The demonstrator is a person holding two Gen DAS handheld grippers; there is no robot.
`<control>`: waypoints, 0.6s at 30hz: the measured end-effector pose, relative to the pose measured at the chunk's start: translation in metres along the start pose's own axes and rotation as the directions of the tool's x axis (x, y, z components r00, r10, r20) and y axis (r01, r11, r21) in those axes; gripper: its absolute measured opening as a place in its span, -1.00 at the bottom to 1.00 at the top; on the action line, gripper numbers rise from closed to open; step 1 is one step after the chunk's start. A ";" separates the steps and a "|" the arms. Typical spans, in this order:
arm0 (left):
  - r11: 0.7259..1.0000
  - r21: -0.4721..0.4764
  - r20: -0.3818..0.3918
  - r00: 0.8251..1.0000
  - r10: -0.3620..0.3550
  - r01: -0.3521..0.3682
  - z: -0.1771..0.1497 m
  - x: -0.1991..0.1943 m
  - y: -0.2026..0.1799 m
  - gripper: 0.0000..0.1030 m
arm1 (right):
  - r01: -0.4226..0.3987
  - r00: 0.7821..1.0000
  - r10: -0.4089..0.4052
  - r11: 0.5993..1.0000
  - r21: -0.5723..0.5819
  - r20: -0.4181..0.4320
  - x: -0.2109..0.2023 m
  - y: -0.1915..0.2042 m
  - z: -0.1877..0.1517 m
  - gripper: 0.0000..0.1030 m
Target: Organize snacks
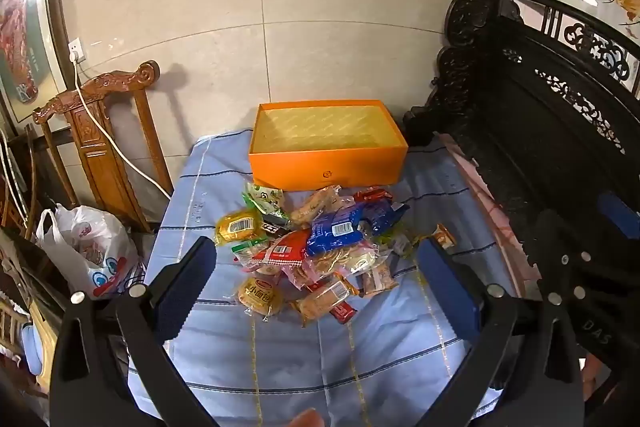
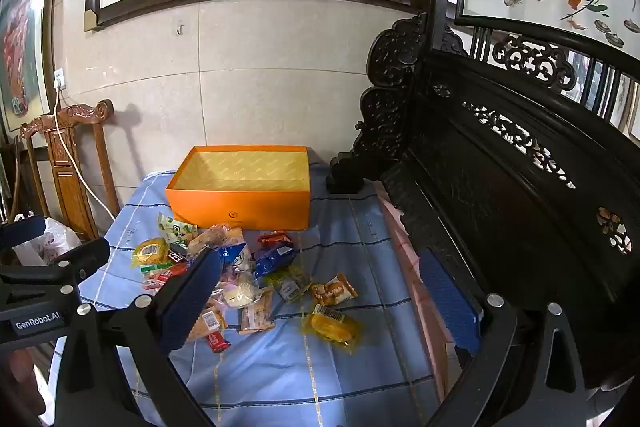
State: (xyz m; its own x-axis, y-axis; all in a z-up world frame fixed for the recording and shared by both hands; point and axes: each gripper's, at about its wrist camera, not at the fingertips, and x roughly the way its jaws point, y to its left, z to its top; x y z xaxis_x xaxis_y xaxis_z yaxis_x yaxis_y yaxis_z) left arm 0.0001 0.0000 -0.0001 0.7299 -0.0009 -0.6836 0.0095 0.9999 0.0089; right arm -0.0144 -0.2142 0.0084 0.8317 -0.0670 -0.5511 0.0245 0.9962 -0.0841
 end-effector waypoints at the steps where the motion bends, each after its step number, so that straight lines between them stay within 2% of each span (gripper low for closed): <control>1: 1.000 0.000 0.007 1.000 0.002 -0.002 0.000 -0.001 0.000 0.92 | 0.000 1.000 0.000 1.000 0.000 -0.001 0.000 0.000 0.000 0.93; 18: 1.000 0.000 0.001 1.000 0.006 -0.006 0.004 0.000 0.008 0.92 | -0.004 1.000 0.004 1.000 0.001 -0.005 0.005 0.000 0.003 0.93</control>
State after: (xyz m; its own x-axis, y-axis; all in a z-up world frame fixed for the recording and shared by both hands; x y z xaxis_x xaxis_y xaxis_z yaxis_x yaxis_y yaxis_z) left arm 0.0030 0.0075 0.0023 0.7308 0.0047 -0.6826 0.0056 0.9999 0.0129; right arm -0.0080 -0.2144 0.0082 0.8290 -0.0628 -0.5557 0.0213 0.9965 -0.0809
